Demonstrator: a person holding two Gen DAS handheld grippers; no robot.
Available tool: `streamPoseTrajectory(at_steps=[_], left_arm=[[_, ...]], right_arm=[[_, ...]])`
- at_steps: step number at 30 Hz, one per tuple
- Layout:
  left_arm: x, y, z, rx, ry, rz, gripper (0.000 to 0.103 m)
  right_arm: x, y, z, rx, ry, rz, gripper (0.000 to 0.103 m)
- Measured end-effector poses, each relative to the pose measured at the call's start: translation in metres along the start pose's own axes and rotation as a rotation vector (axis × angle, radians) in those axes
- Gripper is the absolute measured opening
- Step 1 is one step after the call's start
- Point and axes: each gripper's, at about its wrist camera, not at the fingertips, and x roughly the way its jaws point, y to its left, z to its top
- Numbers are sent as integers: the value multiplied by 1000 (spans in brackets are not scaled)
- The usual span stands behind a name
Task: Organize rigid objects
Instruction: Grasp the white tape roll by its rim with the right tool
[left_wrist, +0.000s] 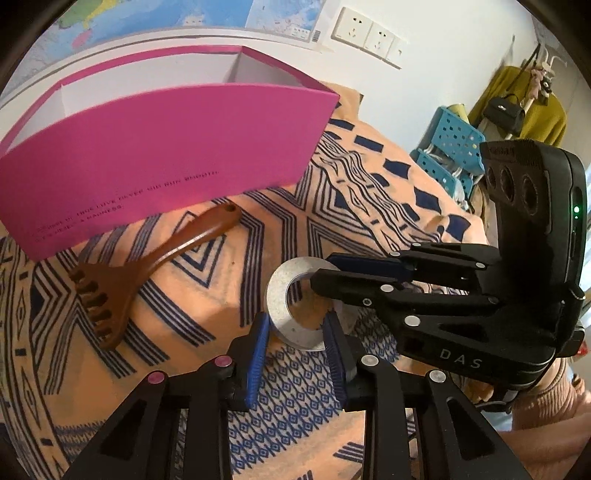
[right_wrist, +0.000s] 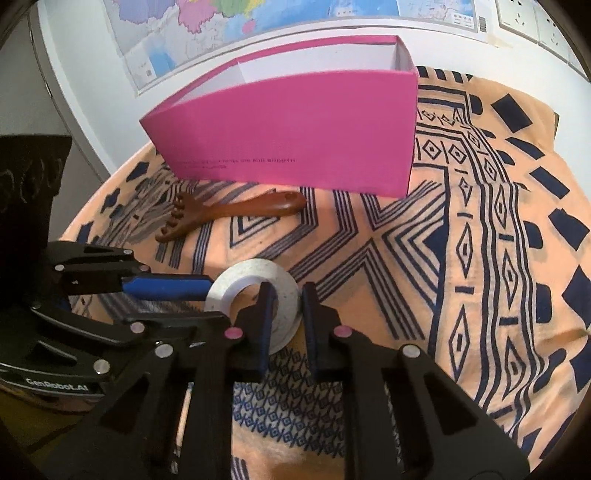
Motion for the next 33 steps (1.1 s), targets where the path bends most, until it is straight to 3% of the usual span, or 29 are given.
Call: streamPoseTrajectory(at_steps=[33], left_arm=[[-27, -4, 36, 38, -143, 59, 30]], right_arm=[[-25, 1, 44, -21, -139, 6, 18]])
